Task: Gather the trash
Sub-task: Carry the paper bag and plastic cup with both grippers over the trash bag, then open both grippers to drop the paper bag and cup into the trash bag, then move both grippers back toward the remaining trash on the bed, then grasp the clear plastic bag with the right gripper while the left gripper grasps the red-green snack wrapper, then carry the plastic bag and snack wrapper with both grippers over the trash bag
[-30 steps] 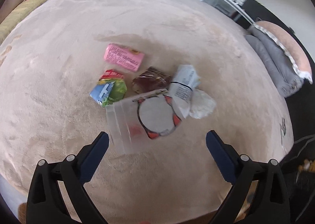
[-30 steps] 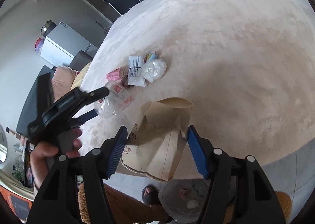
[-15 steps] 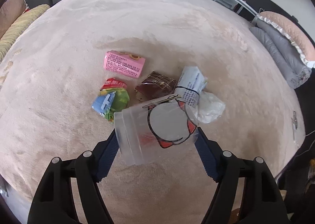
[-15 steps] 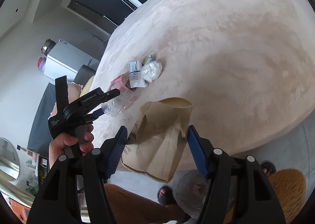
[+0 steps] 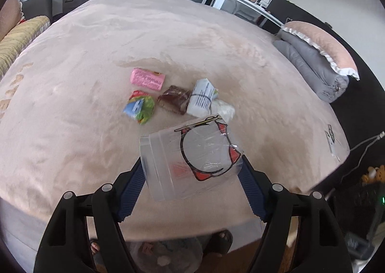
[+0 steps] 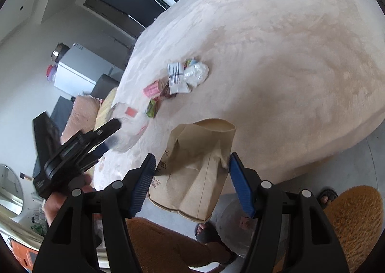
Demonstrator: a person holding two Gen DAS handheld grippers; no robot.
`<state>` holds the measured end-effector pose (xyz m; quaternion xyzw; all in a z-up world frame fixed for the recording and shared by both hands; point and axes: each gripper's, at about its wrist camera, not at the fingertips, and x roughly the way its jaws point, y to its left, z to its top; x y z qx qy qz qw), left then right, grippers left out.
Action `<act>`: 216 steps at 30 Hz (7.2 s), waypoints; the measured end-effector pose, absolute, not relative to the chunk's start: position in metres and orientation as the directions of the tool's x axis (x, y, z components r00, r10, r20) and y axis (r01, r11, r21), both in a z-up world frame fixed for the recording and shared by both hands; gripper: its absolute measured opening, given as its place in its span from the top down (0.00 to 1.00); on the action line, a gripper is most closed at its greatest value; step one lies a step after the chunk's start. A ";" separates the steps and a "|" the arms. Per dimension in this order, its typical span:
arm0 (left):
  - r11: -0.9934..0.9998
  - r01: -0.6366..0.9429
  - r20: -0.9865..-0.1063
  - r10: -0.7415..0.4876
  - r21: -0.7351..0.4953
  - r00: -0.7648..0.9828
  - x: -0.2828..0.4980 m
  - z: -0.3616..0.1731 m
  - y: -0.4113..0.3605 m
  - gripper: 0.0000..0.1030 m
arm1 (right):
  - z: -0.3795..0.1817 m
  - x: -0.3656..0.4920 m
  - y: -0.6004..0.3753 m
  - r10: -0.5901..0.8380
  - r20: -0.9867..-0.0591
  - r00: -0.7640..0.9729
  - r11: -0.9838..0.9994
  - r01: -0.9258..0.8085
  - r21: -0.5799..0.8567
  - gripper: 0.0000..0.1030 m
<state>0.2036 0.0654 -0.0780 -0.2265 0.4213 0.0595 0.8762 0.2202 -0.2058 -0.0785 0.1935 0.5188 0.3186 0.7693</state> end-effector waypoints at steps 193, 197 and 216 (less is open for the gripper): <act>0.969 -0.169 -0.790 -0.040 -0.180 0.612 0.289 -0.153 0.136 0.52 | -0.115 0.378 -0.065 0.569 -0.781 0.259 0.752 -0.549 0.366 0.47; 0.969 -0.157 -0.770 -0.047 -0.189 0.636 0.273 -0.132 0.123 0.52 | -0.097 0.356 -0.073 0.578 -0.771 0.266 0.744 -0.560 0.364 0.47; 0.971 -0.100 -0.702 -0.084 -0.217 0.707 0.166 -0.067 0.054 0.52 | -0.029 0.226 -0.120 0.608 -0.742 0.284 0.698 -0.635 0.330 0.47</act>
